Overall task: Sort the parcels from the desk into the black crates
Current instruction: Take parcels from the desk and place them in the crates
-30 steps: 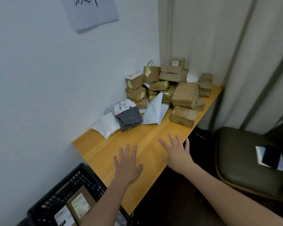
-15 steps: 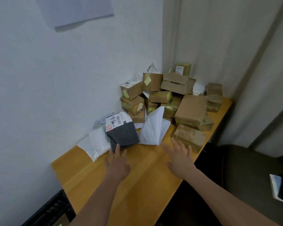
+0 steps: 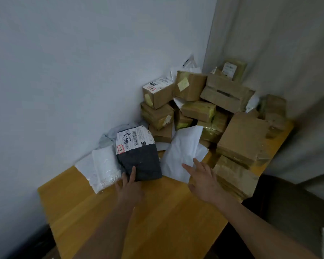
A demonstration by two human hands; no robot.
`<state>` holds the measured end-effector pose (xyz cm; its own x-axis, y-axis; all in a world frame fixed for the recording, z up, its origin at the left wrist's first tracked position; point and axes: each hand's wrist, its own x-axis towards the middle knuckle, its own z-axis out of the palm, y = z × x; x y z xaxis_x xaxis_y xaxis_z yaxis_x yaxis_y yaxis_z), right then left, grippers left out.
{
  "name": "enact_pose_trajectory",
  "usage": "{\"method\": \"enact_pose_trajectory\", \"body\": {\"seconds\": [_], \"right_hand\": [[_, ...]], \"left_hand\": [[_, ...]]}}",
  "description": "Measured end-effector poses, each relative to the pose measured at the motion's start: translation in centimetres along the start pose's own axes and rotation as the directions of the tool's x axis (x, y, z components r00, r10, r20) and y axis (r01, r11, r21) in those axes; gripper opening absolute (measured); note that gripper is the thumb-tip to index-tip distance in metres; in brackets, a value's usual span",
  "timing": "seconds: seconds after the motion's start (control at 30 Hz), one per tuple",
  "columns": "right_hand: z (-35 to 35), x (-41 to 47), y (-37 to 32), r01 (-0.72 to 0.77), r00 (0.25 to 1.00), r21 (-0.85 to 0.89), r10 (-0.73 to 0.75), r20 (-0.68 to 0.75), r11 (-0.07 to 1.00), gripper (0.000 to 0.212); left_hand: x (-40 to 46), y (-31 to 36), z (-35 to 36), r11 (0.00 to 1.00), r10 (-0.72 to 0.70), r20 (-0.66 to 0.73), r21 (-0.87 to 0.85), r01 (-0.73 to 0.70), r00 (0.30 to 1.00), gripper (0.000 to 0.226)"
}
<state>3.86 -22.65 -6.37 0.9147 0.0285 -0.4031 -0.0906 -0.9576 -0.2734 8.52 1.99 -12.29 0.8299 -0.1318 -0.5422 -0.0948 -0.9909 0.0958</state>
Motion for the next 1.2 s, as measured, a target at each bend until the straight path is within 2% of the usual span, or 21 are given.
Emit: {"method": "enact_pose_trajectory", "body": {"seconds": [0.1,0.27,0.4,0.47,0.57,0.63,0.8,0.93,1.0,1.1,1.13,1.2], "right_hand": [[0.1,1.8,0.4,0.018,0.999,0.028,-0.020,0.044,0.999,0.071],[0.0,4.2,0.1,0.017,0.989,0.230,-0.050,0.136,0.973,0.069],[-1.6,5.4,-0.8,-0.032,0.986,0.495,-0.055,0.159,0.868,0.075],[-2.6,5.7,-1.5,-0.114,0.978,0.625,-0.024,0.209,0.772,0.082],[-3.3,5.9,-2.7,-0.317,0.938,0.809,0.039,0.344,0.495,0.095],[-3.0,6.1,-2.9,-0.391,0.918,0.860,0.071,0.390,0.328,0.102],[-2.3,6.1,-3.4,-0.466,0.885,0.876,0.068,0.461,0.124,0.100],[-1.5,6.4,-3.8,-0.474,0.879,0.875,0.000,0.476,0.102,0.095],[-0.7,6.8,-3.8,-0.468,0.881,0.872,0.009,0.472,0.142,0.090],[0.6,7.3,-4.1,-0.442,0.889,0.859,-0.004,0.459,0.258,0.083],[0.9,7.4,-4.3,-0.428,0.893,0.860,-0.019,0.450,0.279,0.079],[1.7,7.7,-4.5,-0.395,0.902,0.869,-0.051,0.428,0.298,0.072]], "left_hand": [[0.5,-0.3,0.3,1.000,0.008,0.006,0.014,-0.008,1.000,0.053],[-0.3,0.0,-0.4,1.000,0.014,0.015,0.020,-0.014,1.000,0.069],[-1.1,1.7,-3.4,0.989,0.074,0.005,-0.128,-0.072,0.997,0.070],[-1.1,3.1,-5.2,0.951,0.125,0.012,-0.288,-0.116,0.992,0.069],[-1.9,5.2,-7.5,0.885,0.194,0.051,-0.440,-0.153,0.980,0.067],[-2.6,6.1,-8.3,0.862,0.230,0.076,-0.478,-0.167,0.970,0.066],[-4.3,5.4,-8.8,0.782,0.238,0.124,-0.612,-0.115,0.963,0.050],[-5.3,3.4,-8.7,0.700,0.142,0.145,-0.714,0.005,0.979,0.028],[-5.3,2.3,-8.1,0.744,0.059,0.132,-0.666,0.045,0.990,0.017],[-5.2,1.1,-7.1,0.784,-0.069,0.139,-0.604,0.140,0.988,0.034],[-5.2,0.6,-6.7,0.771,-0.083,0.141,-0.618,0.153,0.987,0.032],[-5.0,-0.2,-5.9,0.661,-0.130,0.128,-0.728,0.182,0.983,0.020]]}}
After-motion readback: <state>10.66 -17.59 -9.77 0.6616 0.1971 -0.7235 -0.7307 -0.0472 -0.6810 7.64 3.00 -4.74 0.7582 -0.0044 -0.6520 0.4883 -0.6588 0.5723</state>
